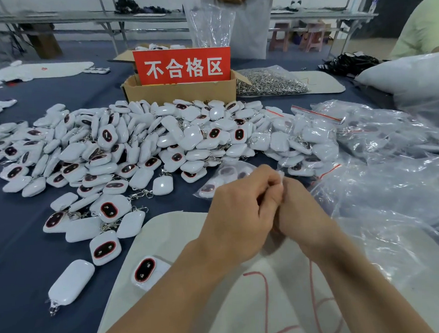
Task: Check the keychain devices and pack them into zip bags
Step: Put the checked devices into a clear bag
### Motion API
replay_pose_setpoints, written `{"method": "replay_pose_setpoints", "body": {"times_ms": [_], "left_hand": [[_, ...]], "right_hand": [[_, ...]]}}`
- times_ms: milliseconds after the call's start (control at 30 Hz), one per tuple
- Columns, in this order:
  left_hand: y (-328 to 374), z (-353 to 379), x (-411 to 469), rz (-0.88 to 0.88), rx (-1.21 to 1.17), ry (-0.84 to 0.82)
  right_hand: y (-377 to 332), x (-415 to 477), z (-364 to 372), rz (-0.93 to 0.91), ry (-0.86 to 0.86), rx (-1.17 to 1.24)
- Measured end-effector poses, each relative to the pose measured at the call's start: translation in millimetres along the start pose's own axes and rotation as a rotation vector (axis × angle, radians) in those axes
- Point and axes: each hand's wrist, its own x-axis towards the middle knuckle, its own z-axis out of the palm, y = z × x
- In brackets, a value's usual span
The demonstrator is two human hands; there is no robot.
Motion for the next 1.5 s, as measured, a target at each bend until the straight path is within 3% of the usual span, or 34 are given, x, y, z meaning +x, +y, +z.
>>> {"method": "replay_pose_setpoints", "body": {"times_ms": [100,200,300,400,500,667,767,867,933,1000,1067,1133,1200,1400,1500], "left_hand": [[2.2,1.2,-1.2,0.074,-0.035,-0.043],[-5.5,-5.7,5.0,-0.02,-0.063,-0.078],[-26.8,-25.4,18.6,-0.227,-0.021,0.157],[-58.2,-53.2,30.1,-0.496,0.145,0.35],[-88.1,-69.8,29.1,-0.678,0.331,0.216],[-107.8,-61.8,22.4,-0.6,0.407,-0.098],[-110.0,-61.2,22.3,-0.554,0.48,-0.094],[-106.6,-64.0,21.7,-0.534,0.512,-0.025],[-102.5,-65.4,22.3,-0.544,0.552,0.016],[-97.4,-65.9,22.4,-0.539,0.63,0.058],[-91.7,-66.5,23.7,-0.542,0.64,0.176],[-84.5,-68.3,26.9,-0.516,0.53,0.332],[-76.2,-66.4,29.4,-0.477,0.332,0.389],[-68.1,-53.7,27.2,-0.461,0.089,0.27],[-66.0,-50.5,29.5,-0.512,-0.105,0.188]], "right_hand": [[7.1,1.1,5.3,-0.029,0.256,-0.316],[2.2,5.7,1.8,0.076,0.315,-0.614],[-1.3,6.2,-4.8,0.22,0.283,-0.65],[-6.6,0.3,-10.3,0.237,0.248,-0.667],[-5.8,-2.7,-19.8,0.229,0.166,-0.654],[-11.9,-8.3,-31.6,0.145,0.105,-0.416],[-12.1,-4.6,-26.2,0.066,0.359,-0.325],[-19.1,-5.9,-17.2,0.03,0.702,-0.046],[-24.8,-10.9,-12.5,-0.123,0.785,0.023],[-30.3,-16.9,-1.0,-0.328,0.663,-0.083],[-30.5,-19.0,14.6,-0.455,0.399,-0.245],[-27.4,-15.5,25.4,-0.396,0.129,-0.414],[-22.4,-10.5,28.5,-0.289,-0.026,-0.582],[-18.2,-9.9,25.0,-0.02,0.151,-0.839],[-21.8,-11.7,29.0,-0.133,0.347,-0.853]]}}
